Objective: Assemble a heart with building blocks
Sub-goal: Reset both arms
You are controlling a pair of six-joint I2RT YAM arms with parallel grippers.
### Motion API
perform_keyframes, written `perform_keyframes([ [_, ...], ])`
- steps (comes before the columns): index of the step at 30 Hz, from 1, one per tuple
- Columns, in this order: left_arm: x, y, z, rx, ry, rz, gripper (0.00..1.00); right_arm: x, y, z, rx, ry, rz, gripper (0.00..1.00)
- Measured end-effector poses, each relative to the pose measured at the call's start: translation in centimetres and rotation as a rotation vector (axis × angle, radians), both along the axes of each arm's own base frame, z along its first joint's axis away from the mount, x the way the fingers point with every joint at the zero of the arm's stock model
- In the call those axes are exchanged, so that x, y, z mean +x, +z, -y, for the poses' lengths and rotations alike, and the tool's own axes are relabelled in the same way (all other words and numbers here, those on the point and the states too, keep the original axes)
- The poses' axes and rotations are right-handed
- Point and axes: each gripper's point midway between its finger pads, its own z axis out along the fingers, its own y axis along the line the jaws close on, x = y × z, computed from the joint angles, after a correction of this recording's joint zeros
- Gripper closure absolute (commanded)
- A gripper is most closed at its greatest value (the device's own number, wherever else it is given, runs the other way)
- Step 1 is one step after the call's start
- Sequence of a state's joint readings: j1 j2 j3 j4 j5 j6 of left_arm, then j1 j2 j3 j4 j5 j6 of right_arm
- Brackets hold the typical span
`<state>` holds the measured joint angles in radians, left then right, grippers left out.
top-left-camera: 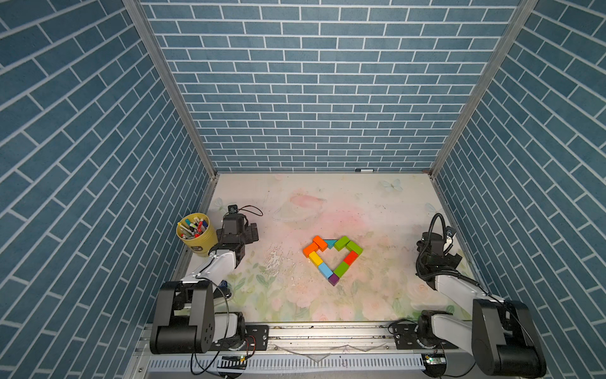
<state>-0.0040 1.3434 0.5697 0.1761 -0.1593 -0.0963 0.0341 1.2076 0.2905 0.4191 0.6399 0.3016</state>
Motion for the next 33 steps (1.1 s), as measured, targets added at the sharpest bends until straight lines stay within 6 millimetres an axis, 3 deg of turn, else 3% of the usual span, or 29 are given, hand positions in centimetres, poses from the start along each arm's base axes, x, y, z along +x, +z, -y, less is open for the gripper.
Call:
perform_keyframes([
  [3, 1.3, -0.9, 1.0, 0.000, -0.073, 0.011, 0.00, 2.7, -0.3, -1.4, 0.017, 0.119, 0.051, 0.06],
  [6, 2.3, -0.7, 1.8, 0.012, -0.136, 0.060, 0.00, 5.3, -1.9, -3.0, 0.041, 0.251, 0.029, 0.02],
  [10, 3.1, -0.7, 2.3, 0.024, -0.181, 0.114, 0.00, 7.2, -2.0, -4.2, 0.073, 0.347, 0.038, 0.01],
  [18, 2.3, -1.5, 2.7, 0.050, -0.205, 0.171, 0.00, 7.9, -1.1, -4.8, 0.077, 0.397, 0.079, 0.01],
  [33, 2.9, -0.2, 2.7, 0.069, -0.204, 0.228, 0.00, 8.0, -1.0, -5.0, 0.081, 0.407, 0.085, 0.01],
])
